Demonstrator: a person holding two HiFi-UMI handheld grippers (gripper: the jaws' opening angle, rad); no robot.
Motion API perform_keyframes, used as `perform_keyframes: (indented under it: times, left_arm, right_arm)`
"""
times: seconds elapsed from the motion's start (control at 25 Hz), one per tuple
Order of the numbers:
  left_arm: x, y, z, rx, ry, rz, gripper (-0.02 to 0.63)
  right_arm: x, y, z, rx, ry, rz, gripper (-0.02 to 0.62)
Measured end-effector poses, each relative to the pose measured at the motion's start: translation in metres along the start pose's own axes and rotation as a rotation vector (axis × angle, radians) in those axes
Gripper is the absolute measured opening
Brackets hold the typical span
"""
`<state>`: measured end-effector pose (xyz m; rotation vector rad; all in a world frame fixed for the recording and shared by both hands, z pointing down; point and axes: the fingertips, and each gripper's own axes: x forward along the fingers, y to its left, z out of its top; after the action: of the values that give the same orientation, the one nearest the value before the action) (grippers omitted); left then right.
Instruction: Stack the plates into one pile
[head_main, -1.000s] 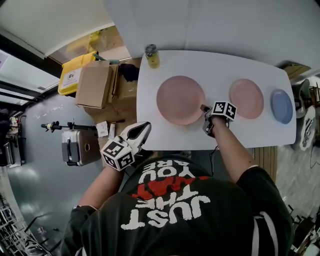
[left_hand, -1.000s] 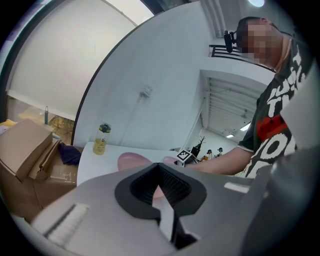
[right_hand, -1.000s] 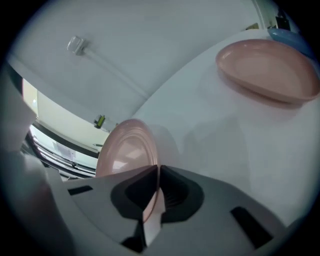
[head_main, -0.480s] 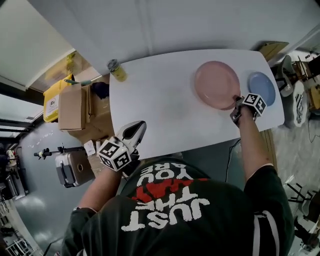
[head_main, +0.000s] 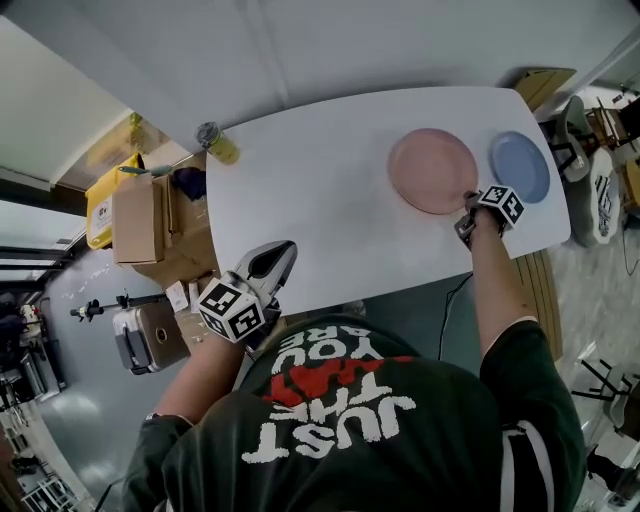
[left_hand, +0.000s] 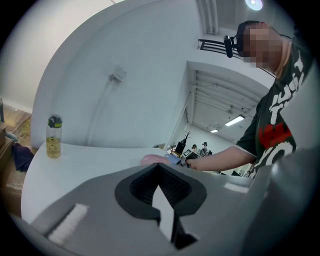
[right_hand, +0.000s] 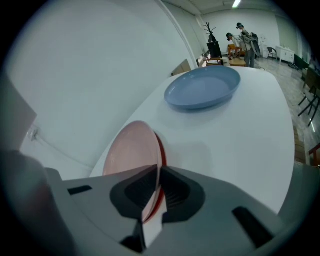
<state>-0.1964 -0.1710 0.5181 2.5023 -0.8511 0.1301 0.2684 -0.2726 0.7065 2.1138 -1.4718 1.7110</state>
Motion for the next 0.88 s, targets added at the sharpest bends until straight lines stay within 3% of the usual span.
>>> perform_keyframes:
  times: [0.16, 0.28, 0.4, 0.56, 0.64, 0.72, 0.8, 0.88]
  left_arm:
    - [-0.008, 0.001, -0.005, -0.007, -0.001, 0.015, 0.008]
    - [-0.017, 0.003, -0.006, -0.009, -0.006, 0.023, 0.008]
    - [-0.029, 0.006, -0.006, -0.013, -0.015, 0.034, 0.008]
    - [-0.049, 0.013, -0.004, -0.018, -0.040, 0.041, 0.008]
    - [-0.063, 0.014, -0.002, -0.018, -0.058, 0.039, 0.008]
    - [-0.080, 0.018, 0.002, -0.017, -0.079, 0.033, 0.008]
    - [-0.100, 0.022, 0.006, -0.009, -0.096, 0.026, 0.008]
    - [-0.121, 0.025, 0.005, 0.001, -0.106, 0.018, 0.008]
  right_arm:
    - [0.001, 0.002, 0.002, -0.084, 0.004, -0.008, 0.018]
    - [0.001, 0.010, -0.002, -0.240, 0.029, -0.038, 0.024]
    - [-0.007, 0.021, -0.002, -0.394, 0.021, -0.079, 0.170]
    - [-0.040, 0.046, 0.000, -0.577, -0.107, -0.128, 0.179]
    - [-0.058, 0.084, -0.029, -0.693, -0.125, -0.009, 0.178]
    - [-0.077, 0.135, -0.092, -0.763, -0.065, 0.237, 0.175]
    - [-0.102, 0.181, -0.170, -0.790, 0.027, 0.478, 0.102]
    - [-0.130, 0.212, -0.244, -0.800, 0.101, 0.635, 0.026]
